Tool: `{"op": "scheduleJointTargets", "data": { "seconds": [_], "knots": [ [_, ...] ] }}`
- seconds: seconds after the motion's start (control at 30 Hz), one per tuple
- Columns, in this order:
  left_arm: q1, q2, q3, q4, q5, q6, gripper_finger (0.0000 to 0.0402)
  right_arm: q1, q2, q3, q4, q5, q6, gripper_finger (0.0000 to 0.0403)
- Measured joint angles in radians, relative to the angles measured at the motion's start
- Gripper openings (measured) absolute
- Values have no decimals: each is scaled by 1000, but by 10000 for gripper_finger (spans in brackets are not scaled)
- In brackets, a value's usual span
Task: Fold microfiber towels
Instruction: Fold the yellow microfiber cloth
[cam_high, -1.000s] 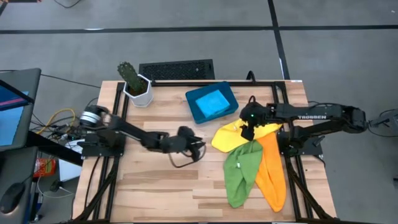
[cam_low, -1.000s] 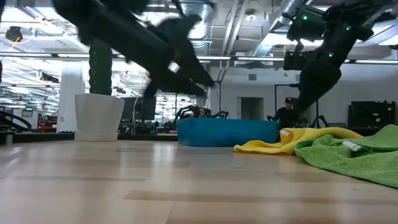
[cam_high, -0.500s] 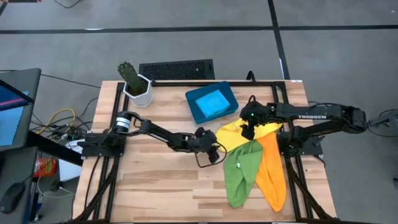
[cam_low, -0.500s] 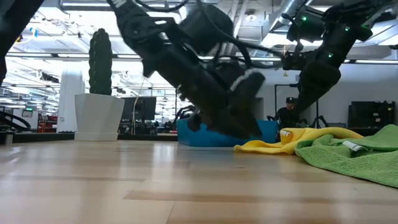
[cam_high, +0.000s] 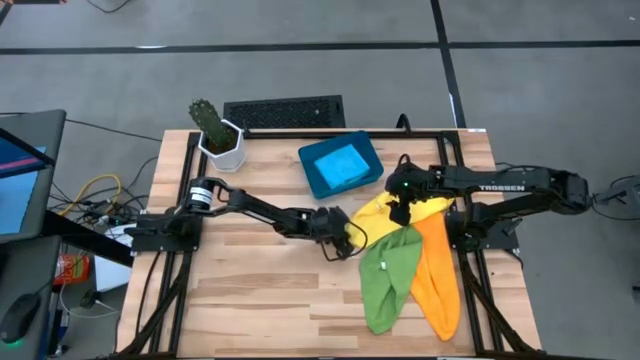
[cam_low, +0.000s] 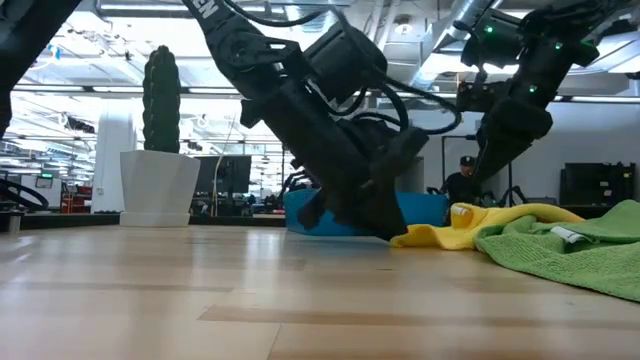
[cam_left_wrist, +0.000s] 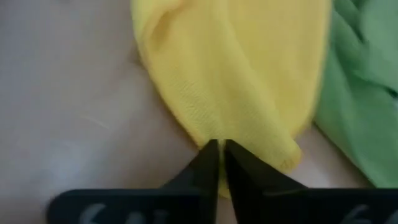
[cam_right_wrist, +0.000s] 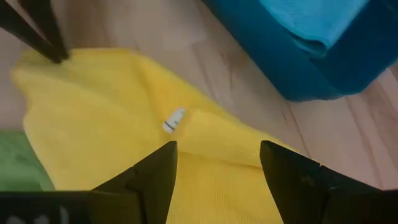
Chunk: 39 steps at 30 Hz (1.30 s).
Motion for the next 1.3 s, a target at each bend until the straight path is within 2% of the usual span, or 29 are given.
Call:
{"op": "scheduleJointTargets", "data": {
  "seconds": [0.07,0.17,0.4,0.57,0.7,0.9,1.03,1.13,1.3],
  "knots": [
    [-8,0,1,-20,81,1,9,11,0,1,1,-33,-40,253],
    [-35,-27,2,-153,121,14,2,44,0,1,25,-82,-109,253],
    [-128,-127,-4,-468,-28,88,0,128,40,2,232,-91,-230,253],
    [-157,-153,-9,-510,-49,111,0,150,196,10,423,-108,-283,253],
    [-179,-156,-9,-546,-47,86,0,159,366,90,517,-118,-293,253],
    [-229,-162,-9,-611,11,112,0,158,594,228,488,-143,-309,253],
    [-263,-180,-10,-673,56,92,0,172,695,306,409,-187,-306,249],
    [-289,-211,-16,-748,65,70,0,195,740,355,360,-231,-308,232],
    [-318,-314,-14,-899,-21,16,0,269,746,408,276,-447,-311,188]
  ]
}}
